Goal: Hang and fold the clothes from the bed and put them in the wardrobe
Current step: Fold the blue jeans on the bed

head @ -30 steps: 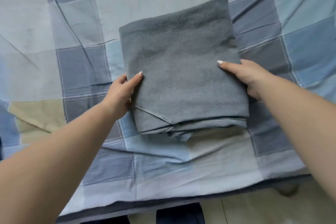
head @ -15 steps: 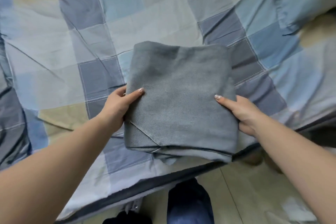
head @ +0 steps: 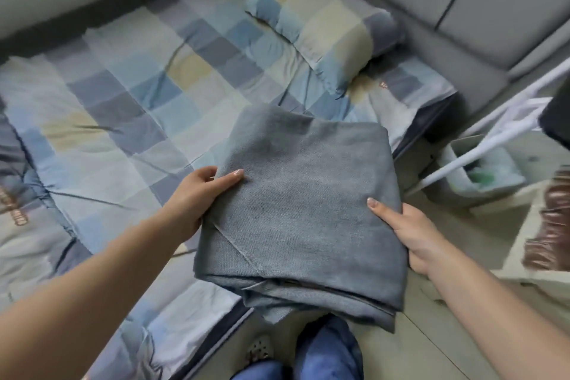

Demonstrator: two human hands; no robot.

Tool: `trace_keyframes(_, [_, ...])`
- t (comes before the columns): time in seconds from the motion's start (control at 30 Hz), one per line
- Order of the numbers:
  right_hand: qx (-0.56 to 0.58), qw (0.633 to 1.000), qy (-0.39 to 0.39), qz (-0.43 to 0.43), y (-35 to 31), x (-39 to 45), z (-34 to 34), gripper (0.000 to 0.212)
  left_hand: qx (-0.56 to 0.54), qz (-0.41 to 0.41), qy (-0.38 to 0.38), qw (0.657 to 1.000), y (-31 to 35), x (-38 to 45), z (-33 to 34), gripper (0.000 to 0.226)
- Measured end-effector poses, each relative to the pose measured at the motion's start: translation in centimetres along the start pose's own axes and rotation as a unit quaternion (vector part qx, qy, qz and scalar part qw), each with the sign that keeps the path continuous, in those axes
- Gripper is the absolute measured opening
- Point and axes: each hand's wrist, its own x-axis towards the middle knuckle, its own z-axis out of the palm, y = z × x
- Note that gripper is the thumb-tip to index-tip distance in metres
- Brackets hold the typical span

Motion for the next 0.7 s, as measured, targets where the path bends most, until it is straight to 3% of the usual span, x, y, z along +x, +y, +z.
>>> trace_keyframes(0.07, [0.011, 0.999, 0.025, -0.023, -1.5, -4.4, -1.5, 0.082, 0.017, 0.012, -0.035, 0.999, 2.9, -3.1, 1.5, 0.059])
trace_keyframes(0.2, [0.035, 0.995, 0.077, -0.058, -4.3, -11.8, -5.1, 0.060, 0.029, 0.046, -0.080, 0.995, 8.5, -7.8, 5.6, 0.033])
trace_keyframes(0.4, [0.070, 0.978, 0.167, -0.108, -6.3, -22.6, -12.5, 0.030, 0.067, 0.082, -0.183, 0.978, 15.0, -14.9, 14.4, 0.020])
trace_keyframes(0.6, [0.127, 0.952, 0.241, -0.137, -4.5, -32.4, -20.3, 0.020, 0.128, 0.103, -0.257, 0.952, 17.1, -20.9, 25.2, 0.032])
trace_keyframes(0.7, [0.146, 0.938, 0.281, -0.142, -2.8, -37.1, -24.4, 0.019, 0.133, 0.115, -0.308, 0.935, 16.7, -23.9, 30.8, 0.024])
